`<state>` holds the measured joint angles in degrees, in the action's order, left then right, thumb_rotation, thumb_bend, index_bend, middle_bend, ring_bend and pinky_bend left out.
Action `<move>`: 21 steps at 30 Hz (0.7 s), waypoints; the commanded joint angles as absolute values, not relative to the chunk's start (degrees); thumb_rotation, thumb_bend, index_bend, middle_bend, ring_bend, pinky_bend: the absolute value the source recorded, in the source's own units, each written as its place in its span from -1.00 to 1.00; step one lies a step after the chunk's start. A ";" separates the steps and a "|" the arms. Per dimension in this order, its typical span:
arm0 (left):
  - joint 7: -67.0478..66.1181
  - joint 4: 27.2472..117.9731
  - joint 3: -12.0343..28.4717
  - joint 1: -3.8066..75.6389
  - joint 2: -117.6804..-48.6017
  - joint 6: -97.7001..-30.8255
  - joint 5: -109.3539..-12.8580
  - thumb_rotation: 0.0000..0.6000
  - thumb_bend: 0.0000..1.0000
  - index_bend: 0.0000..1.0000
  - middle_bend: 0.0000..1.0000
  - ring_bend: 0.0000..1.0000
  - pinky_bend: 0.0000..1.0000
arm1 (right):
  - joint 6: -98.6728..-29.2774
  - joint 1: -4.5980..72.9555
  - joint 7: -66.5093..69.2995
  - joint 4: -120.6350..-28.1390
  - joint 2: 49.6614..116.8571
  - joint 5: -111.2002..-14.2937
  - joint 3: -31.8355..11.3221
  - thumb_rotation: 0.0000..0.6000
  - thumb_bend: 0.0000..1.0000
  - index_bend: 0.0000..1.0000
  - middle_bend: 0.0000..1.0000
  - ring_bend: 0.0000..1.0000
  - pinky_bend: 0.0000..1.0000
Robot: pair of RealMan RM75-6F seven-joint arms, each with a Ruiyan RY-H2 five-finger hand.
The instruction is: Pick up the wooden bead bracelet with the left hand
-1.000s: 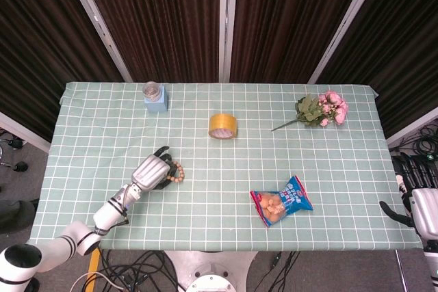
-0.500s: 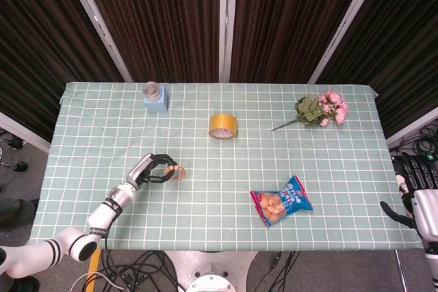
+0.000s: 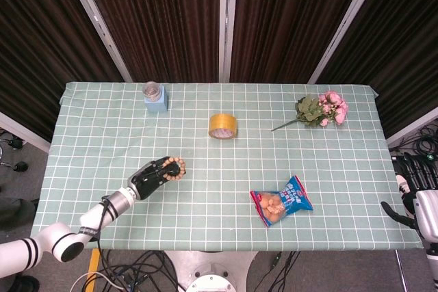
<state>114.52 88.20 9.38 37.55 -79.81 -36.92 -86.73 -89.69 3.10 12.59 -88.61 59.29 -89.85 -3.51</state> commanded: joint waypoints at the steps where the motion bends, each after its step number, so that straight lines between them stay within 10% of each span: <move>1: 112.92 85.58 8.38 38.13 -79.86 -39.11 -88.86 0.87 -0.06 -0.05 0.02 -0.39 -0.69 | -89.93 3.01 12.85 -88.51 59.20 -89.90 -3.58 1.00 -0.81 -1.00 -1.00 -1.00 -1.00; 13: 93.91 84.10 8.23 36.10 -82.83 -44.79 -82.16 0.27 -0.27 -0.03 0.09 -0.65 -0.91 | -90.34 3.18 13.08 -88.58 58.89 -90.74 -3.69 1.00 -0.81 -1.00 -1.00 -1.00 -1.00; 21: 92.96 86.93 9.93 35.46 -82.63 -42.54 -75.94 0.78 -0.26 -0.01 0.14 -0.65 -0.92 | -90.67 3.12 12.85 -88.89 58.77 -91.07 -3.67 1.00 -0.81 -1.00 -1.00 -1.00 -1.00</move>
